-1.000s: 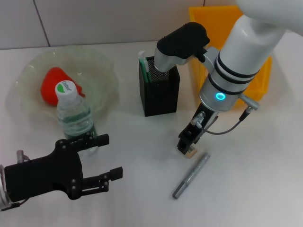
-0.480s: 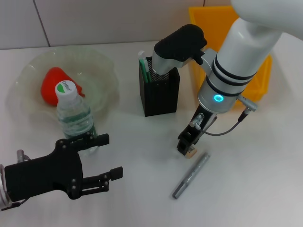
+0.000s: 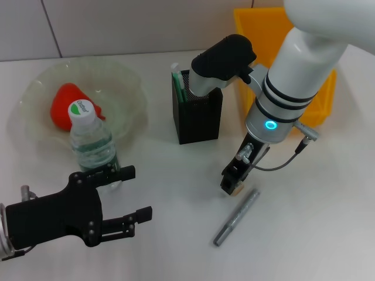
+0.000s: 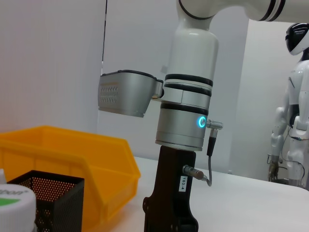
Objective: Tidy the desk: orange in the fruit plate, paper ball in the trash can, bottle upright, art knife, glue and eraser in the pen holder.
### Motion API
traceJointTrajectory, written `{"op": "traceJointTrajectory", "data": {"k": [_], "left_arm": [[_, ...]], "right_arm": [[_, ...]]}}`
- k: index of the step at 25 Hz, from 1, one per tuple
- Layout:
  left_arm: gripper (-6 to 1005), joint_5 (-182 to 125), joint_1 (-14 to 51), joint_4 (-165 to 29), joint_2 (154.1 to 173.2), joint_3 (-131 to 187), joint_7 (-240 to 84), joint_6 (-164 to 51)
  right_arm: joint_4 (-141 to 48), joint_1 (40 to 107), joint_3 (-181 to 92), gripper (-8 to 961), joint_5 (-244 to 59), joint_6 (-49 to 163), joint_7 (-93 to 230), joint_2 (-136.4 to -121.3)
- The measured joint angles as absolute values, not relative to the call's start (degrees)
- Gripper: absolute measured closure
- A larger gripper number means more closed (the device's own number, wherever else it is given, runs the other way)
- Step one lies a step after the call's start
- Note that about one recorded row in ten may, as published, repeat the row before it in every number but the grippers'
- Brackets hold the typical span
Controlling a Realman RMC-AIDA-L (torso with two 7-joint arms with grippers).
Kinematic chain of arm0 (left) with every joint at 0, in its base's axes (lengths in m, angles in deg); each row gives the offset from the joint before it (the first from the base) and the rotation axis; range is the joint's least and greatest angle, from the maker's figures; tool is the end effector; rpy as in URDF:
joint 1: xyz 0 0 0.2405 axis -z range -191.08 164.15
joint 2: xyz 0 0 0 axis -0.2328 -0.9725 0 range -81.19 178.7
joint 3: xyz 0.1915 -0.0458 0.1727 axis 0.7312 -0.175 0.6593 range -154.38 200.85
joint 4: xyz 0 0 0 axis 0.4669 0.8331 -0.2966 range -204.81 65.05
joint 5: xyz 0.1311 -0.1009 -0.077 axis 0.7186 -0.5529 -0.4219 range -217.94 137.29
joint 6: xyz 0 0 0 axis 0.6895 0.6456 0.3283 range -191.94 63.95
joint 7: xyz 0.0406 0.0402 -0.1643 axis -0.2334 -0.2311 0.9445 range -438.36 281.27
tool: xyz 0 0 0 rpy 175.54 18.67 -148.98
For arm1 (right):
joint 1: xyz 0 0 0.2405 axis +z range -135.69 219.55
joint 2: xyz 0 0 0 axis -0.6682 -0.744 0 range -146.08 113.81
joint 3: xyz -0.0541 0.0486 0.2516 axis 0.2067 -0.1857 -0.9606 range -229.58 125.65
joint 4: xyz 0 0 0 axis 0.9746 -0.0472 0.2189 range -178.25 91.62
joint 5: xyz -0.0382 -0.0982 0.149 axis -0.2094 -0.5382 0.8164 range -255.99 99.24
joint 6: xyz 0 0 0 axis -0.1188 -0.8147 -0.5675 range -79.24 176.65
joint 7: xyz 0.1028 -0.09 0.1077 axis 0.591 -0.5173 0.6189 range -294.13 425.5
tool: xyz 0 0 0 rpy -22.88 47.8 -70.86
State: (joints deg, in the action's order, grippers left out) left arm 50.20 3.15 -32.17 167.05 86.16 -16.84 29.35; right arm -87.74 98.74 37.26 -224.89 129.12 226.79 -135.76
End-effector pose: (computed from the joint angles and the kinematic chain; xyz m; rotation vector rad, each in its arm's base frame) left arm -0.2390 0.2506 -0.0431 -2.7623 -0.3189 -0.9253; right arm 0.1792 0.3601 -0.0949 -2.5427 1.1049 -0.7803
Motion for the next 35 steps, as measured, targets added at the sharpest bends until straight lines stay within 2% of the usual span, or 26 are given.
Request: {"op": "traceJointTrajectory", "data": {"k": [17,21,29,35], "left_arm": [[186,50.2,3.1,-32.2,167.05,86.2,-16.8,29.3],[186,50.2,3.1,-32.2,167.05,86.2,-16.8,29.3],[186,50.2,3.2,-32.2,166.97,86.2,-16.8,29.3],[186,50.2,3.2,-32.2,166.96,86.1,-16.8,29.3]], "right_arm": [[-86.6,99.1,38.0,566,-224.8,128.6,226.8,-135.75],[-86.5,99.2,38.1,702,-224.8,128.5,226.8,-135.75],[-88.1,98.7,37.7,703,-224.7,129.5,226.7,-135.61],[-98.5,97.0,32.4,703,-224.8,136.2,226.5,-135.29]]}}
